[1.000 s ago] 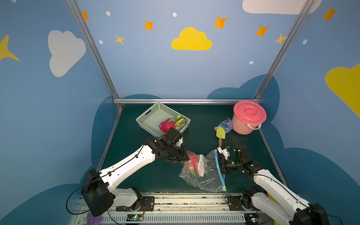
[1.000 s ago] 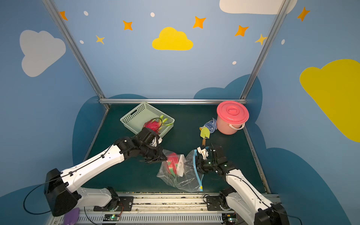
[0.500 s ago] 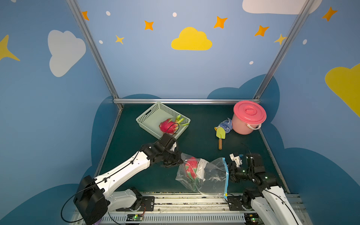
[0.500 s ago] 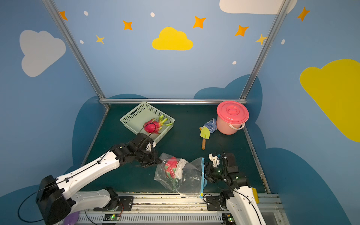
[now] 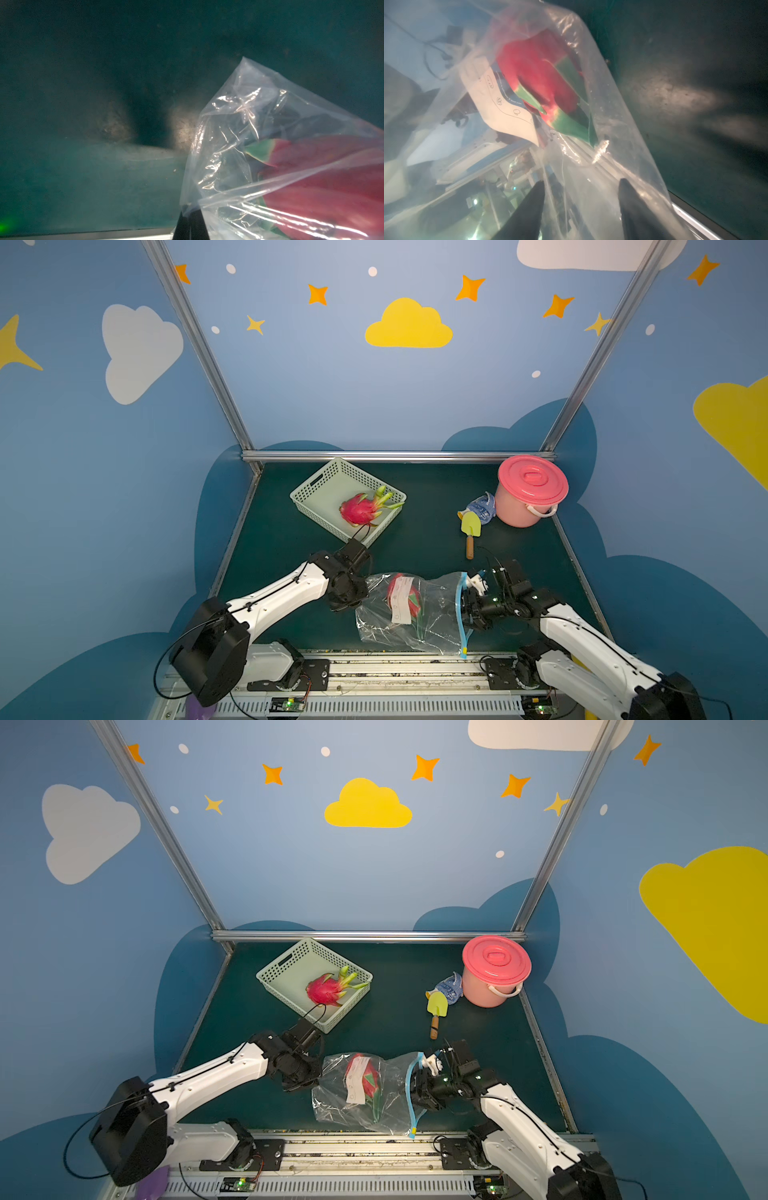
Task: Open the zip-top bag and take out the dragon fruit
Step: Pick up the dragon fruit from the zipper food storage bag.
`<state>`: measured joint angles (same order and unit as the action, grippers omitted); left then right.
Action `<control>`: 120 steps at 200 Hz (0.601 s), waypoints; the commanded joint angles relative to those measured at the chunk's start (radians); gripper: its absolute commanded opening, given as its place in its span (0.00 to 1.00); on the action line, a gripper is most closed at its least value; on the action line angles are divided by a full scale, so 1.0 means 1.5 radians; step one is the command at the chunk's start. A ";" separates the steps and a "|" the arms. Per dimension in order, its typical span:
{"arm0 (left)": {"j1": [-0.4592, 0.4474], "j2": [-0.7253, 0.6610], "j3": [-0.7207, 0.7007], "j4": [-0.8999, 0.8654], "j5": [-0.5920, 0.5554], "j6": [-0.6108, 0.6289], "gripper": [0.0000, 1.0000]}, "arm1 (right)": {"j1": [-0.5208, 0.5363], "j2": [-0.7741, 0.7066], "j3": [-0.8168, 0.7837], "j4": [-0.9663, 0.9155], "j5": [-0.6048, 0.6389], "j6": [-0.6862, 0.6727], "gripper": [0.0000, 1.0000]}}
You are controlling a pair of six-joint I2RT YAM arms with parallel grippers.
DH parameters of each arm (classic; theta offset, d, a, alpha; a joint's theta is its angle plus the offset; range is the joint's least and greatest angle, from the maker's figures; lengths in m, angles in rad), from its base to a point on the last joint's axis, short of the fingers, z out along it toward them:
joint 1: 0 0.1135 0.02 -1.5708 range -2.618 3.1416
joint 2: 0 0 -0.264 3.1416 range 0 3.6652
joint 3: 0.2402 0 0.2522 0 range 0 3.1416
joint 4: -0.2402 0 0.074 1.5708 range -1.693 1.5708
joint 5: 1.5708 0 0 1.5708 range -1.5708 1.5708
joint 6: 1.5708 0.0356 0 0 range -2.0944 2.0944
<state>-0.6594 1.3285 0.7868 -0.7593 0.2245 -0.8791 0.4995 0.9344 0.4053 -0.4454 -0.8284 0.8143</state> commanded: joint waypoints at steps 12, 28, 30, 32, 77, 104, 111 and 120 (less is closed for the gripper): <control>0.000 0.035 0.024 0.031 -0.013 0.011 0.03 | 0.076 0.076 0.078 0.030 0.066 -0.024 0.62; -0.001 0.050 0.032 0.036 -0.013 0.021 0.03 | 0.098 0.128 0.111 0.032 0.076 -0.043 0.64; 0.000 0.052 0.032 0.037 -0.013 0.022 0.03 | 0.102 0.134 0.115 0.031 0.077 -0.046 0.64; -0.001 0.053 0.033 0.038 -0.013 0.023 0.03 | 0.104 0.140 0.120 0.031 0.077 -0.048 0.64; -0.001 0.081 0.048 0.050 -0.013 0.037 0.03 | 0.165 0.241 0.237 -0.025 0.152 -0.102 0.67; 0.001 0.091 0.055 0.038 -0.019 0.041 0.03 | 0.169 0.291 0.258 -0.020 0.178 -0.105 0.73; 0.003 0.093 0.052 0.035 -0.021 0.042 0.03 | 0.172 0.305 0.263 -0.013 0.178 -0.105 0.73; 0.004 0.097 0.048 0.033 -0.021 0.045 0.03 | 0.178 0.325 0.274 -0.008 0.178 -0.109 0.73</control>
<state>-0.6594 1.4609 0.8516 -0.6941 0.2146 -0.8337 0.7506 1.3590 0.7826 -0.4461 -0.6067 0.6842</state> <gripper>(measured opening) 0.047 0.732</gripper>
